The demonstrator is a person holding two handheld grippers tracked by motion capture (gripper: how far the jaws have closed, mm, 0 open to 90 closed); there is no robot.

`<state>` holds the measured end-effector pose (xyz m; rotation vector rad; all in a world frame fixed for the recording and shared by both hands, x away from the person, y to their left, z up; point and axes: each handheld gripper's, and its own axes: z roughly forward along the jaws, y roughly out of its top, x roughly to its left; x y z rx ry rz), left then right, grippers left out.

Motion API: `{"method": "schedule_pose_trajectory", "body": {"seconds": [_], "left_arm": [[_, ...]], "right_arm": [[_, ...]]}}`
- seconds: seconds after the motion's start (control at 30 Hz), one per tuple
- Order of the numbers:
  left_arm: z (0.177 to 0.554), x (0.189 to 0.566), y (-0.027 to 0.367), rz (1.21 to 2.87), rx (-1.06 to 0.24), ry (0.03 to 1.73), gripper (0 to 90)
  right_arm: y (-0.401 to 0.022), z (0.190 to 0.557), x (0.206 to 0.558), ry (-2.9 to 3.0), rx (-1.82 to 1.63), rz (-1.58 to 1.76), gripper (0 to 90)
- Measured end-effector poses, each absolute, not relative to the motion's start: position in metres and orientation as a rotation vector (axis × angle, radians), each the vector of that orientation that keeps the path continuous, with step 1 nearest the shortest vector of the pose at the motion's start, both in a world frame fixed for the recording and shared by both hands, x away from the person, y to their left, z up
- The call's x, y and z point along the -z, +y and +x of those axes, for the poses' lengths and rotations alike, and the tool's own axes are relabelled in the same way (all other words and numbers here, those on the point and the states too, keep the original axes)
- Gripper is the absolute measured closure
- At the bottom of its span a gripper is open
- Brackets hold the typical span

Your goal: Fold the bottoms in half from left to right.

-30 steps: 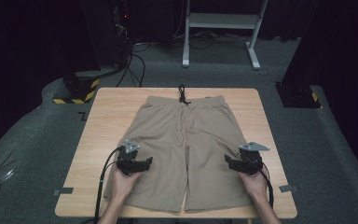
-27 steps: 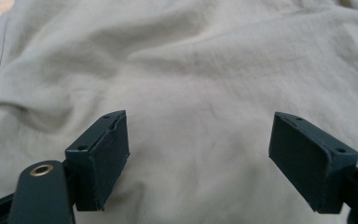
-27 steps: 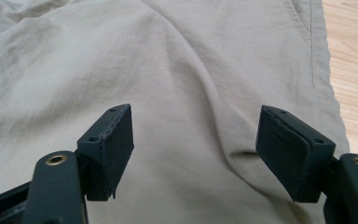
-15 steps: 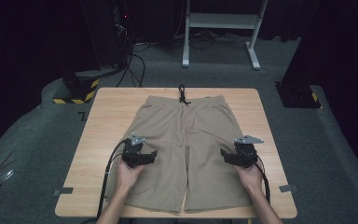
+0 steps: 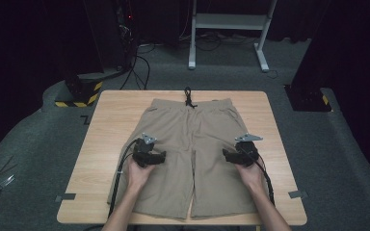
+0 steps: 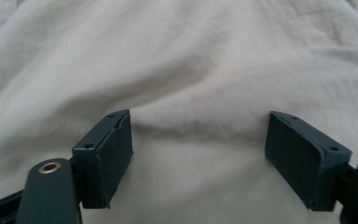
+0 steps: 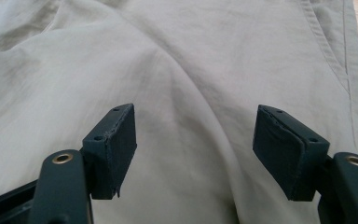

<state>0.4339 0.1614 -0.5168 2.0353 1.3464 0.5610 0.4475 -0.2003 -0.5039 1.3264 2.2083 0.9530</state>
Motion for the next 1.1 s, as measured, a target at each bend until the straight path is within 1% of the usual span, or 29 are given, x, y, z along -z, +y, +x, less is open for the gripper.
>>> {"method": "schedule_pose_trajectory", "body": {"seconds": [0.2, 0.47, 0.7, 1.1], "left_arm": [[0.443, 0.516, 0.154, 2.041, -0.571, 1.343, 23.2], [0.445, 0.521, 0.156, 2.044, -0.559, 1.348, 21.8], [0.435, 0.526, 0.159, 1.993, -0.583, 1.313, 21.8], [0.422, 0.527, 0.158, 1.986, -0.589, 1.307, 24.5]], "right_arm": [[-0.194, 0.455, 0.506, 2.207, -0.934, 1.338, 30.6], [-0.192, 0.459, 0.518, 2.239, -0.872, 1.335, 30.4], [-0.195, 0.456, 0.519, 2.237, -0.886, 1.321, 30.4], [-0.198, 0.442, 0.519, 2.238, -0.894, 1.321, 30.4]]}}
